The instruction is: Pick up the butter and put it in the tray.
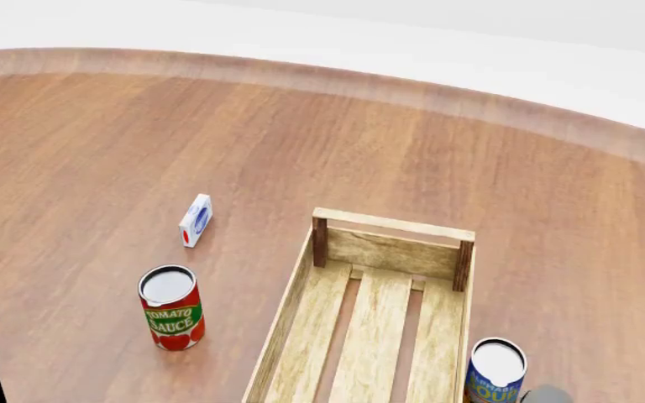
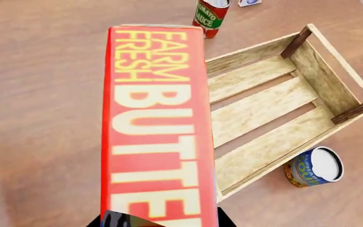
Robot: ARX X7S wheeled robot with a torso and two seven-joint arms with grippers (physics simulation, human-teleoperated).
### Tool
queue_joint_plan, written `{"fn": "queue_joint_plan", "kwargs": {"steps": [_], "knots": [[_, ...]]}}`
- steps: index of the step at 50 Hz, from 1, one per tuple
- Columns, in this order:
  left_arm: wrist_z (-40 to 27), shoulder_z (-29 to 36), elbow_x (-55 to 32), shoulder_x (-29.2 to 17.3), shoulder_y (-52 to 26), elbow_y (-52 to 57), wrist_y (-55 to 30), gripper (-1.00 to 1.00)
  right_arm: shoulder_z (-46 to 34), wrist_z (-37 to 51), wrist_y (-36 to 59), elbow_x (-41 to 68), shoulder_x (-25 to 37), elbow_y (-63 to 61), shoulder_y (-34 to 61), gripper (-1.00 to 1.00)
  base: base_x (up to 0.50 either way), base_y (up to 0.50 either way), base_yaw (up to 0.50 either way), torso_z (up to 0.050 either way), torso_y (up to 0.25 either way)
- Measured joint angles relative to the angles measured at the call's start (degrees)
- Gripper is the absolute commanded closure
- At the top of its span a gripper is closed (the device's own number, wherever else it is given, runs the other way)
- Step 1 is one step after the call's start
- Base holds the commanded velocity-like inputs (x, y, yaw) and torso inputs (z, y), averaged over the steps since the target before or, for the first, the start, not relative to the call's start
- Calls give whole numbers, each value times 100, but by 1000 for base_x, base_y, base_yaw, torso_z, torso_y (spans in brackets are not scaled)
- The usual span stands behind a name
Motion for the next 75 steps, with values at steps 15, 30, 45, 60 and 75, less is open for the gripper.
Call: {"fn": "queue_joint_plan", "kwargs": {"steps": [15, 30, 45, 60, 75], "knots": [[-70, -2, -56, -64, -18, 27, 16, -100, 345, 920, -850, 867, -690, 912, -316, 100, 0, 0, 0, 0, 1], [-109, -15, -118, -121, -36, -7, 57, -100, 555, 1681, -1760, 1578, -1802, 2276, -803, 100, 0, 0, 0, 0, 1], [-131, 21, -143, -148, -49, -63, 88, -100, 667, 1899, -2457, 1877, -2843, 3680, -1507, 100, 0, 0, 0, 0, 1], [-189, -4, -201, -182, -53, -81, 129, -100, 880, 2117, -2981, 2350, -3819, 5220, -2130, 100, 0, 0, 0, 0, 1], [-229, -52, -294, -231, -53, -101, 183, -100, 973, 2412, -3099, 2852, -4812, 6387, -2679, 100, 0, 0, 0, 1, 1]]}}
